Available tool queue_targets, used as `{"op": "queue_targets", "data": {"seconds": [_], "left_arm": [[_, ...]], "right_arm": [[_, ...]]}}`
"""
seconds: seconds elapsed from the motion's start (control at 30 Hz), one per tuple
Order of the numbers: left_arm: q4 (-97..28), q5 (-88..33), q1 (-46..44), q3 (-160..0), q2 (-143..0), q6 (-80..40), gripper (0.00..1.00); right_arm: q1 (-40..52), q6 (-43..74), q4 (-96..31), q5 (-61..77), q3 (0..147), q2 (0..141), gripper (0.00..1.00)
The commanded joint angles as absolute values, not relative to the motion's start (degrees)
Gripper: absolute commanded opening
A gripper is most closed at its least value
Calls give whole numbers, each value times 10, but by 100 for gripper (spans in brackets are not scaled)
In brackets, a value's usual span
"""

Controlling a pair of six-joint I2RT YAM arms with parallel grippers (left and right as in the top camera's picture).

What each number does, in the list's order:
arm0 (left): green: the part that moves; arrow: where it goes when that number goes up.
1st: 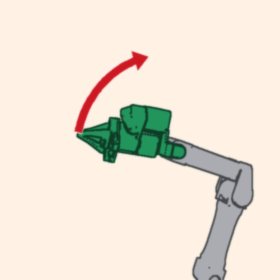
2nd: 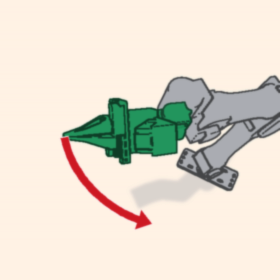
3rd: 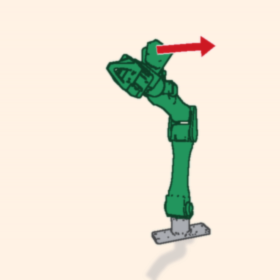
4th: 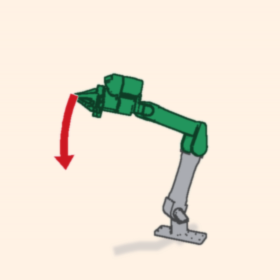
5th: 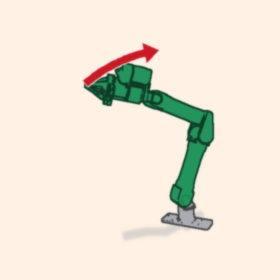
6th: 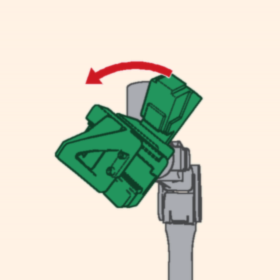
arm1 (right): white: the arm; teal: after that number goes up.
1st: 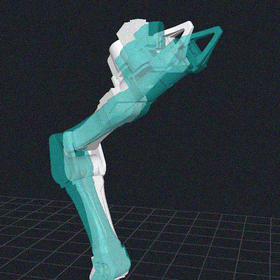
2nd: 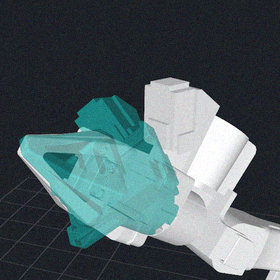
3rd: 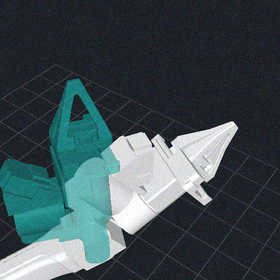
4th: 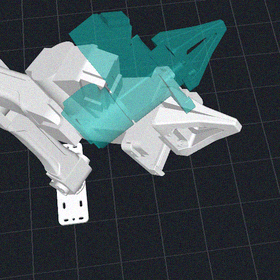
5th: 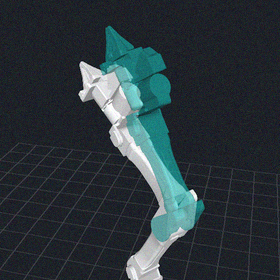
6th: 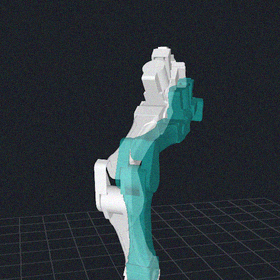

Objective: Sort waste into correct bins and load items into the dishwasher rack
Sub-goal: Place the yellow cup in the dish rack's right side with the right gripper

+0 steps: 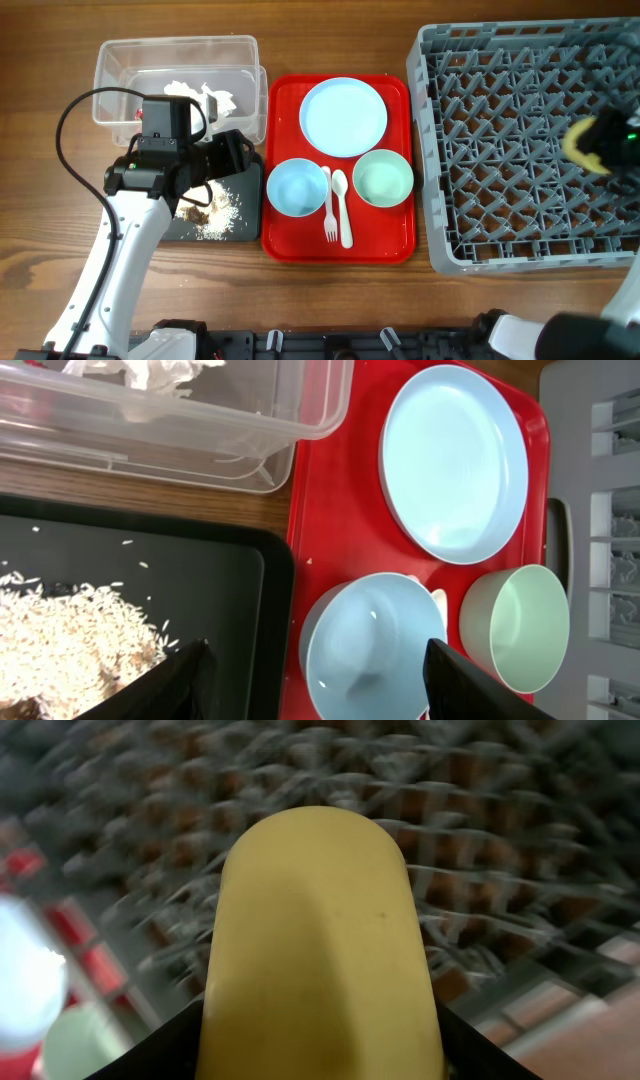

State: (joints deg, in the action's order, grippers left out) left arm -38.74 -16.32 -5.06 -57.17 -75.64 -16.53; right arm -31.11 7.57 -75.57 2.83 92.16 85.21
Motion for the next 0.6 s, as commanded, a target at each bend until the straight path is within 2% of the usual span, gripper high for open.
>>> {"op": "queue_targets", "data": {"seconds": [0.0,0.13,0.27,0.3,0.33,0.37,0.4,0.43,0.47,0.57], "left_arm": [[-387,-154,-46,-572,-748,-152,67],[-398,-154,-46,-572,-748,-152,67],[-406,-154,-46,-572,-748,-152,67],[-406,-154,-47,-572,-748,-152,67],[-406,-154,-46,-572,-748,-154,67],[-406,-154,-46,-572,-748,-154,67],[-406,-154,-46,-572,-748,-154,67],[-406,-154,-46,-572,-748,-154,67],[-406,-154,-46,-572,-748,-154,67],[-406,-154,-46,-572,-748,-154,67]], "right_arm": [[-381,122,-740,-37,947,912,4],[-445,142,-733,-36,947,1002,4],[-452,150,-726,-7,945,1071,5],[-452,149,-726,5,944,1080,14],[-452,148,-726,6,944,1088,29],[-452,147,-731,10,943,1093,54],[-452,142,-734,21,941,1094,74],[-452,127,-736,42,941,1094,86],[-452,116,-740,68,941,1093,95],[-452,115,-743,87,943,1069,97]]}}
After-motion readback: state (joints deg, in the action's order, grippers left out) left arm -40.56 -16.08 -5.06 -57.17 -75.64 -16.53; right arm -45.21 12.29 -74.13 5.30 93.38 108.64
